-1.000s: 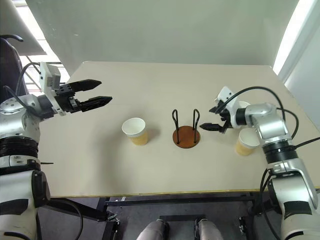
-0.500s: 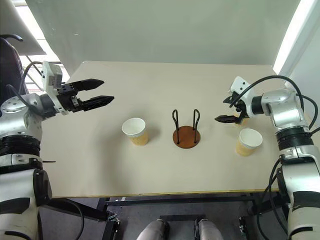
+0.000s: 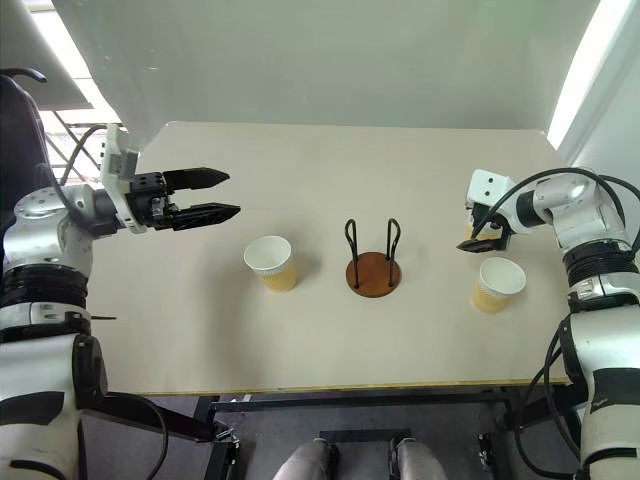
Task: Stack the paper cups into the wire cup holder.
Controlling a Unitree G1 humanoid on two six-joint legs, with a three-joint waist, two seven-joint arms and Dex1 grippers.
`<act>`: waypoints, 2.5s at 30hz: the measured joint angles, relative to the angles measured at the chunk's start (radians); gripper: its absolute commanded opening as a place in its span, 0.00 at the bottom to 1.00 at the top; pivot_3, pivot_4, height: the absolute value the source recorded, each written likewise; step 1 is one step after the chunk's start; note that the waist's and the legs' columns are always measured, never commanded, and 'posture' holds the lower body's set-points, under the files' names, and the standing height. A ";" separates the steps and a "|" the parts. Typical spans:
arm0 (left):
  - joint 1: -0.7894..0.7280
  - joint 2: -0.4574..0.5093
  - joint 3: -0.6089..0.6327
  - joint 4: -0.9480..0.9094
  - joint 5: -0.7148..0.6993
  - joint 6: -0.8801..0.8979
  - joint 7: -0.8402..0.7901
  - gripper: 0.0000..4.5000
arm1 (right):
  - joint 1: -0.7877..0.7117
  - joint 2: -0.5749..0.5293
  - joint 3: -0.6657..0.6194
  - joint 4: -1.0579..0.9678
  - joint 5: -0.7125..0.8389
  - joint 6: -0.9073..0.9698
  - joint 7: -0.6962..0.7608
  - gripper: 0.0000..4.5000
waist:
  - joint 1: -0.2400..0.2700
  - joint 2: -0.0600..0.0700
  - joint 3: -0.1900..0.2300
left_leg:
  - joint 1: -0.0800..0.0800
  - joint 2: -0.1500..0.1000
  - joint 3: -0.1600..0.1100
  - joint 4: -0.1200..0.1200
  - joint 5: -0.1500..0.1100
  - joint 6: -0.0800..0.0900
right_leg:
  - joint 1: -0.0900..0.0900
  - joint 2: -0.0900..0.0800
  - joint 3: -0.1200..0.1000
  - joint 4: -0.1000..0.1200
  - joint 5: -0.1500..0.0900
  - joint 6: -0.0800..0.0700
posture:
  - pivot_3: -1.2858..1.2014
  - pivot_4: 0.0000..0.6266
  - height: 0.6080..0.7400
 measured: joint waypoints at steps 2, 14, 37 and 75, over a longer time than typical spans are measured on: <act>-0.020 -0.005 -0.003 -0.002 -0.005 0.011 -0.016 1.00 | -0.018 0.000 0.013 0.035 -0.025 -0.033 -0.006 1.00 | -0.001 0.000 0.000 | 0.000 0.000 0.000 0.000 0.000 0.000 | 0.000 0.000 0.000 0.000 0.000 0.000 | 0.52 0.24 1.00; -0.049 -0.038 -0.023 -0.038 -0.018 -0.020 -0.044 1.00 | -0.083 0.001 0.056 0.211 -0.166 -0.145 -0.088 1.00 | -0.001 0.000 0.000 | 0.001 0.000 0.000 -0.004 -0.001 0.002 | 0.000 0.000 0.000 -0.001 0.003 0.005 | 0.52 0.24 1.00; -0.044 -0.030 -0.030 -0.063 -0.015 -0.090 -0.048 1.00 | -0.134 0.044 0.139 0.319 -0.346 -0.209 -0.246 0.00 | 0.000 0.001 0.000 | 0.002 0.000 0.000 -0.007 -0.002 0.002 | 0.000 -0.001 -0.001 -0.003 0.003 0.005 | 0.52 0.24 1.00; -0.202 -0.163 -0.157 0.415 0.146 -0.445 -0.052 1.00 | -0.151 0.031 0.060 -0.777 -0.009 0.301 0.382 0.00 | -0.001 0.000 0.000 | -0.002 0.000 0.001 -0.008 -0.001 0.003 | -0.002 -0.001 -0.002 -0.008 0.004 0.006 | 0.52 0.24 1.00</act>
